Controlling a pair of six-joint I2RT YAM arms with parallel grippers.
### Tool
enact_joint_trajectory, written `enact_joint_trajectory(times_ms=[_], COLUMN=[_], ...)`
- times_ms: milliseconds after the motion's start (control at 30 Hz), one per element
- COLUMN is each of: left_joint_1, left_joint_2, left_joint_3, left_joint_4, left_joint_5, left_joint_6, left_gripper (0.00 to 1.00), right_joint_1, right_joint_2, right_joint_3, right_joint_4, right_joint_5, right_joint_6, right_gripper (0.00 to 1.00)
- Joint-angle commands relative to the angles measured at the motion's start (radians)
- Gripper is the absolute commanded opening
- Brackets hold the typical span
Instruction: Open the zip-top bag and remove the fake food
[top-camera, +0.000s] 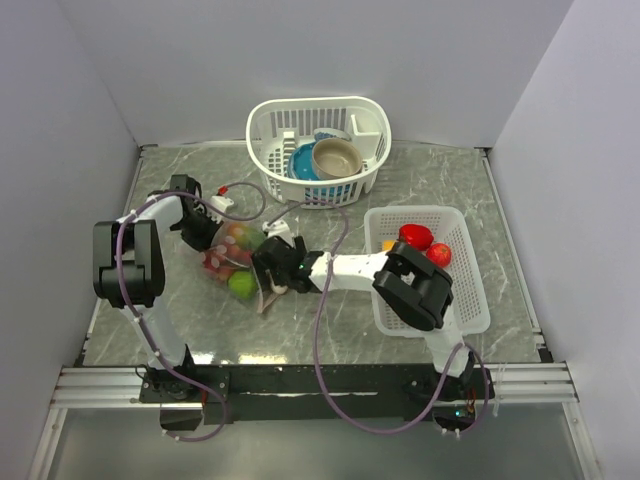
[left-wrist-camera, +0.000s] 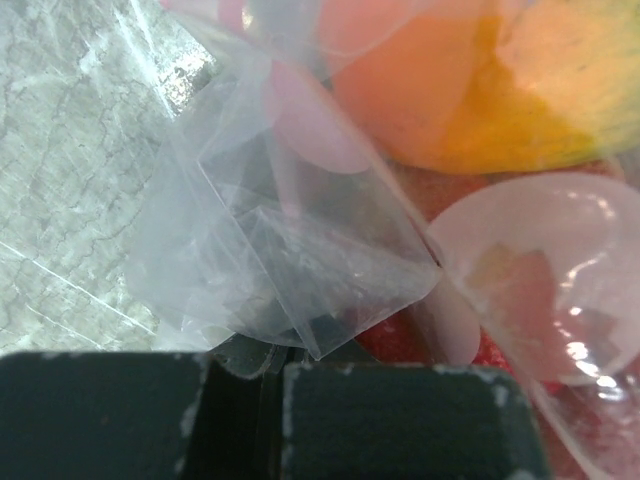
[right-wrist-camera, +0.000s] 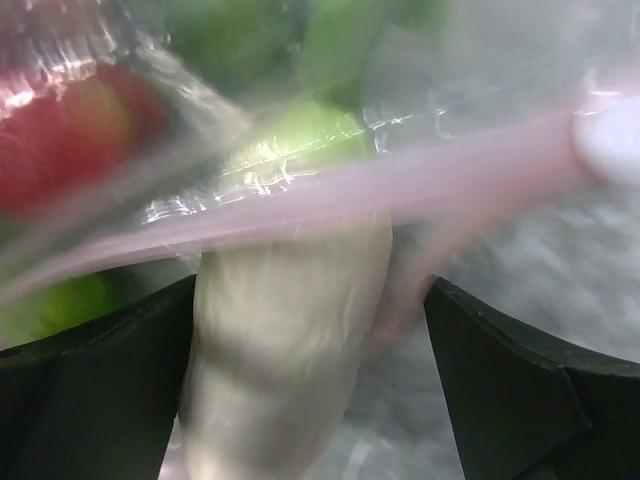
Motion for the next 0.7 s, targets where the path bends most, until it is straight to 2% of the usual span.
enact_joint_trajectory(times_ms=[0, 67, 200, 400, 500, 600, 633, 667], left_joint_1=[-0.011, -0.011, -0.011, -0.011, -0.013, -0.010, -0.011, -0.010], left_joint_2=[0.001, 0.004, 0.003, -0.017, -0.016, -0.014, -0.014, -0.014], left_joint_3=[-0.026, -0.027, -0.030, -0.044, -0.044, -0.044, -0.043, -0.043], left_joint_4=[-0.048, -0.044, -0.038, -0.039, -0.041, -0.042, -0.041, -0.041], left_joint_5=[0.018, 0.013, 0.007, 0.013, 0.013, 0.013, 0.011, 0.011], left_joint_6=[-0.021, -0.021, -0.022, -0.016, -0.016, -0.015, -0.015, -0.016], left_gripper=[0.01, 0.01, 0.01, 0.01, 0.01, 0.01, 0.01, 0.01], right_joint_1=[0.054, 0.072, 0.078, 0.078, 0.074, 0.064, 0.064, 0.063], right_joint_2=[-0.100, -0.143, -0.212, -0.155, -0.134, -0.122, -0.131, -0.143], right_joint_3=[-0.063, -0.075, -0.151, -0.103, -0.082, -0.063, -0.077, -0.086], right_joint_4=[-0.158, -0.192, -0.102, -0.062, -0.053, -0.071, -0.070, -0.070], right_joint_5=[0.157, 0.211, 0.172, 0.120, 0.103, 0.090, 0.093, 0.096], right_joint_6=[0.075, 0.096, 0.084, 0.056, 0.050, 0.058, 0.059, 0.061], right_gripper=[0.99, 0.99, 0.95, 0.86, 0.79, 0.67, 0.58, 0.53])
